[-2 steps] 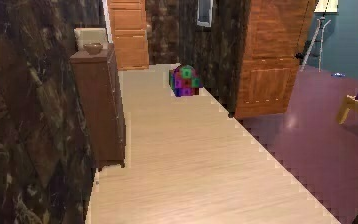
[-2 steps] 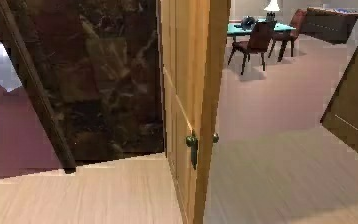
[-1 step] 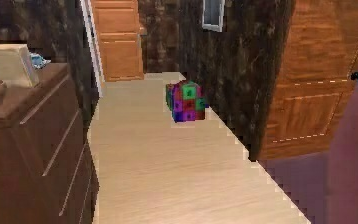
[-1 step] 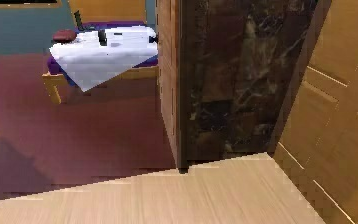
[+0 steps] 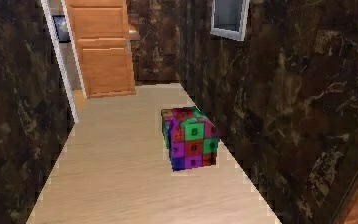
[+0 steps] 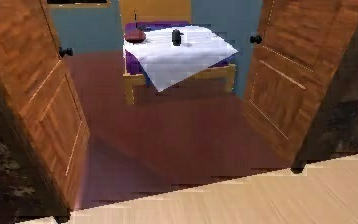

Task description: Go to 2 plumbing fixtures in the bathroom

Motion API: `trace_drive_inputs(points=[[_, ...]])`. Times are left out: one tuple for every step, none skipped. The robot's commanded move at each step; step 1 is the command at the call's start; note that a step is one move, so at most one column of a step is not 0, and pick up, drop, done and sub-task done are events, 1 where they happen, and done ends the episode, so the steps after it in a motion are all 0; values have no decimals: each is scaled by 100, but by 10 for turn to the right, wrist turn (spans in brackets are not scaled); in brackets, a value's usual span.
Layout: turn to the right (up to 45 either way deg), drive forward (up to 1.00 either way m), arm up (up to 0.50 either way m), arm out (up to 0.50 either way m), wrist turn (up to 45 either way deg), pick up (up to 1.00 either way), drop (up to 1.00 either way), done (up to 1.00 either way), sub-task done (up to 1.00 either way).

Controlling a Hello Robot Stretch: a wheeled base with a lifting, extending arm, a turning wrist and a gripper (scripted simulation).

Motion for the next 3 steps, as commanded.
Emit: trace_drive_inputs(points=[[0, 65, 0, 0, 0, 0, 0, 0, 0], [-270, 0, 0, 0, 0, 0, 0, 0, 0], [0, 100, 0, 0, 0, 0, 0, 0, 0]])
